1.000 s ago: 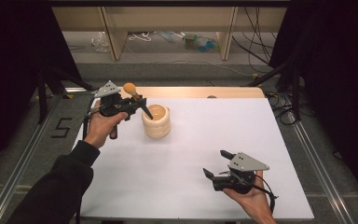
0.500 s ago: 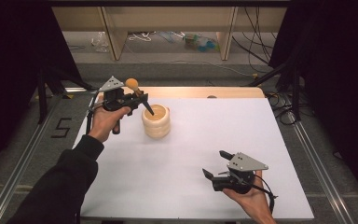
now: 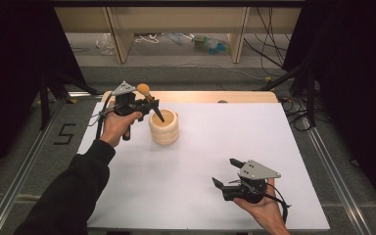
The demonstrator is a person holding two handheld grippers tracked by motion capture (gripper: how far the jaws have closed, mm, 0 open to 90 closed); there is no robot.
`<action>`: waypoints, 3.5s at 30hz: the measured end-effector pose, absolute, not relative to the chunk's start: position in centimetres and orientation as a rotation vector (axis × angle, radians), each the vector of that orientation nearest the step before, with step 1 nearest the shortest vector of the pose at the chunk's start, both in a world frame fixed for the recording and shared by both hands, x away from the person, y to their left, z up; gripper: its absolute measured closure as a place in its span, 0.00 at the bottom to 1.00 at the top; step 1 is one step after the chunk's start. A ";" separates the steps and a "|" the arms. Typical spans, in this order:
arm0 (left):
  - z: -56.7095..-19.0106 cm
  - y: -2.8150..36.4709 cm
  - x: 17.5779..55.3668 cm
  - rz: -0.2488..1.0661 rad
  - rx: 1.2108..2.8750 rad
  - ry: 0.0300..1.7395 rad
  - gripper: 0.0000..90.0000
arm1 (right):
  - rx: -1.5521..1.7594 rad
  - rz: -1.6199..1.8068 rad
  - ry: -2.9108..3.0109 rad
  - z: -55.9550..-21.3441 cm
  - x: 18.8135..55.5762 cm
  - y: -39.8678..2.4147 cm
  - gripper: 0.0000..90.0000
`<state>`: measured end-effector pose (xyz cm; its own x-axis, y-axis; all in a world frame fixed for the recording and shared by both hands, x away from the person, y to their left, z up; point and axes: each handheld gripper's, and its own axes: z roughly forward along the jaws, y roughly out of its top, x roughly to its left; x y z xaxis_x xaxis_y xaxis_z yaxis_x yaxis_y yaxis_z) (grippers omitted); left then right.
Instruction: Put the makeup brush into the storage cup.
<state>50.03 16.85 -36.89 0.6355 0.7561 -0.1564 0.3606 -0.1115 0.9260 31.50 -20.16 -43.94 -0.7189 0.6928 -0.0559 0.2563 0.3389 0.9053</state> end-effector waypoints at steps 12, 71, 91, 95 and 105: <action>-38.4 15.7 50.8 0.421 1.785 0.916 0.79 | 0.829 1.333 2.188 -43.9 31.5 -20.1 0.19; -37.5 19.7 42.1 0.375 1.685 0.883 0.25 | 0.814 1.354 2.178 -44.0 31.6 -20.0 0.19; -39.8 20.4 39.4 0.376 1.696 0.828 0.24 | 0.821 1.354 2.161 -43.7 31.5 -20.3 0.19; -40.4 20.6 38.7 0.380 1.706 0.814 0.24 | 0.839 1.345 2.160 -43.6 31.5 -20.4 0.18; -41.4 20.9 36.8 0.405 1.715 0.750 0.23 | 0.872 1.377 2.097 -43.6 31.7 -20.9 0.18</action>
